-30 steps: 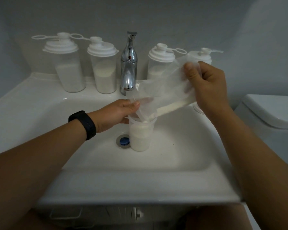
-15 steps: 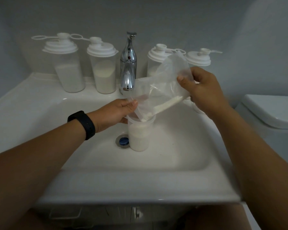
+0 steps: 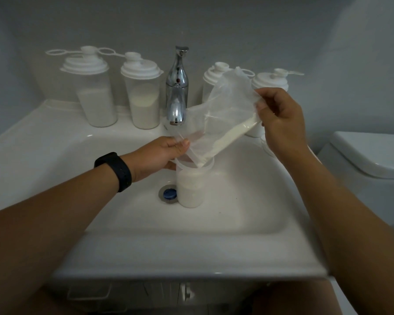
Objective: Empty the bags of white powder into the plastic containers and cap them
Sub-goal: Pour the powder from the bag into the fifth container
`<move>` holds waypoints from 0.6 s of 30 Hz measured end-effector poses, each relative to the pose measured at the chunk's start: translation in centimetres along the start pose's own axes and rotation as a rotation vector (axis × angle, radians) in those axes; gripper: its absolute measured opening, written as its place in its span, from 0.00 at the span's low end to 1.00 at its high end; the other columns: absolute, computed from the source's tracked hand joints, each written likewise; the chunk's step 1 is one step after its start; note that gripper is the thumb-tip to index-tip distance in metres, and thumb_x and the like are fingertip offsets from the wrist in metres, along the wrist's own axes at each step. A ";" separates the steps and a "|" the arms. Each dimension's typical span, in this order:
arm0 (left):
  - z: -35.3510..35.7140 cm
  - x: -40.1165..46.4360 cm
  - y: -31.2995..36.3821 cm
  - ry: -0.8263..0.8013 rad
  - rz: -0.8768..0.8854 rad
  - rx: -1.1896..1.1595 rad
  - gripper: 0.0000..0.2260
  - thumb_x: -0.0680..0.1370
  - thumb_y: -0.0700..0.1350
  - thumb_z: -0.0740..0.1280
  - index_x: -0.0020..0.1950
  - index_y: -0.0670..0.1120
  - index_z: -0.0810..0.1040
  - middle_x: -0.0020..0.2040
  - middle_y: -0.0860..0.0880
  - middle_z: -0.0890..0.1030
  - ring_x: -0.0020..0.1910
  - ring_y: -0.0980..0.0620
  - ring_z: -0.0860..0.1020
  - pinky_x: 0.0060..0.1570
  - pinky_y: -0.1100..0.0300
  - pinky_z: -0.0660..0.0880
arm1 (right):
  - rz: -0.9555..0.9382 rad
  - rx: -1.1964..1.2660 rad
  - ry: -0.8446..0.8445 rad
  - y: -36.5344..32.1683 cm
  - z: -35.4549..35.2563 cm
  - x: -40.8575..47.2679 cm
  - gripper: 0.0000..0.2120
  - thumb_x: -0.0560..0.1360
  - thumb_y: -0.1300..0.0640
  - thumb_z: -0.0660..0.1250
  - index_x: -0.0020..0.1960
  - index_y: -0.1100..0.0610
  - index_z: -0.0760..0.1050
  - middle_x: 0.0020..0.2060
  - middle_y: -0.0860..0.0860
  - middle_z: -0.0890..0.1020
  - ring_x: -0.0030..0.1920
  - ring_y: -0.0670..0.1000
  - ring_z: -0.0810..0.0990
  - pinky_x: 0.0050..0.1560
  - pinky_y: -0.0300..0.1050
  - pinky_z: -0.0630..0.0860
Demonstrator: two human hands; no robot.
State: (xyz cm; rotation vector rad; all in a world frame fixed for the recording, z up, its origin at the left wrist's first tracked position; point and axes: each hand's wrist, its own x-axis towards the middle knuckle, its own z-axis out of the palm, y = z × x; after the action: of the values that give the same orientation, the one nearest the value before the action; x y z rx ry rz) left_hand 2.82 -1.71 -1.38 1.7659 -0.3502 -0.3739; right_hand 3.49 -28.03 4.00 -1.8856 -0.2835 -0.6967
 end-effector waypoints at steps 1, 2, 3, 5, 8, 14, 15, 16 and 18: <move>0.0 0.0 -0.1 -0.001 0.000 0.003 0.19 0.76 0.58 0.61 0.67 0.62 0.75 0.62 0.54 0.84 0.62 0.53 0.82 0.63 0.55 0.78 | -0.006 -0.004 0.012 0.0 0.0 0.0 0.10 0.81 0.64 0.64 0.56 0.51 0.79 0.42 0.39 0.80 0.40 0.35 0.77 0.45 0.32 0.72; 0.0 0.1 -0.1 0.001 -0.002 0.005 0.20 0.76 0.58 0.61 0.68 0.60 0.75 0.63 0.51 0.84 0.63 0.52 0.82 0.65 0.53 0.77 | -0.011 -0.011 0.023 0.0 0.0 0.0 0.10 0.81 0.64 0.65 0.56 0.52 0.79 0.43 0.39 0.80 0.41 0.35 0.77 0.46 0.31 0.72; -0.1 0.1 -0.2 0.002 -0.005 0.006 0.22 0.76 0.58 0.61 0.70 0.57 0.75 0.64 0.49 0.84 0.63 0.50 0.82 0.67 0.51 0.77 | -0.018 -0.021 0.034 0.1 0.1 0.1 0.09 0.81 0.64 0.65 0.56 0.52 0.79 0.43 0.39 0.81 0.42 0.35 0.77 0.47 0.31 0.72; -0.1 0.2 -0.3 -0.001 -0.003 0.008 0.23 0.77 0.58 0.61 0.70 0.55 0.76 0.64 0.48 0.83 0.64 0.49 0.81 0.68 0.49 0.76 | -0.029 -0.045 0.047 0.1 0.0 0.2 0.09 0.81 0.63 0.65 0.56 0.52 0.79 0.44 0.38 0.81 0.43 0.34 0.77 0.49 0.31 0.73; -0.1 0.1 -0.1 -0.012 0.015 0.005 0.19 0.77 0.58 0.61 0.68 0.61 0.76 0.62 0.52 0.84 0.63 0.52 0.82 0.64 0.54 0.77 | -0.033 -0.076 0.055 0.3 0.1 0.3 0.08 0.81 0.62 0.66 0.57 0.55 0.80 0.44 0.38 0.81 0.43 0.34 0.77 0.49 0.32 0.73; -0.1 0.2 0.0 -0.008 0.022 -0.008 0.18 0.77 0.57 0.61 0.66 0.62 0.76 0.62 0.55 0.84 0.63 0.53 0.82 0.63 0.56 0.77 | -0.051 -0.114 0.082 0.4 0.0 0.3 0.09 0.80 0.63 0.66 0.57 0.55 0.80 0.45 0.40 0.81 0.43 0.35 0.78 0.50 0.31 0.73; -0.1 0.2 0.0 -0.002 0.019 -0.008 0.17 0.77 0.57 0.62 0.65 0.62 0.77 0.62 0.55 0.84 0.63 0.53 0.82 0.63 0.57 0.78 | -0.058 -0.120 0.088 0.3 0.0 0.3 0.09 0.80 0.63 0.66 0.57 0.55 0.80 0.45 0.41 0.82 0.43 0.35 0.78 0.50 0.31 0.74; -0.1 0.2 0.0 0.006 0.016 -0.008 0.18 0.76 0.57 0.62 0.65 0.60 0.77 0.62 0.53 0.84 0.63 0.52 0.82 0.62 0.57 0.78 | -0.067 -0.123 0.094 0.3 0.0 0.3 0.09 0.80 0.63 0.66 0.57 0.56 0.80 0.45 0.42 0.82 0.44 0.36 0.79 0.50 0.31 0.74; -0.1 0.2 -0.1 0.022 0.011 -0.010 0.19 0.76 0.58 0.62 0.65 0.56 0.78 0.63 0.49 0.84 0.63 0.50 0.82 0.62 0.55 0.78 | -0.094 -0.122 0.107 0.1 0.0 0.3 0.08 0.80 0.62 0.66 0.57 0.56 0.80 0.46 0.43 0.82 0.45 0.39 0.79 0.52 0.33 0.75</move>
State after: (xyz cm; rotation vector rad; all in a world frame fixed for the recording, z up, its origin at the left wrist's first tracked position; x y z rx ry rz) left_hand 3.06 -1.69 -1.43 1.7568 -0.3416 -0.3471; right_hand 3.76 -28.10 4.08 -1.9522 -0.2669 -0.8931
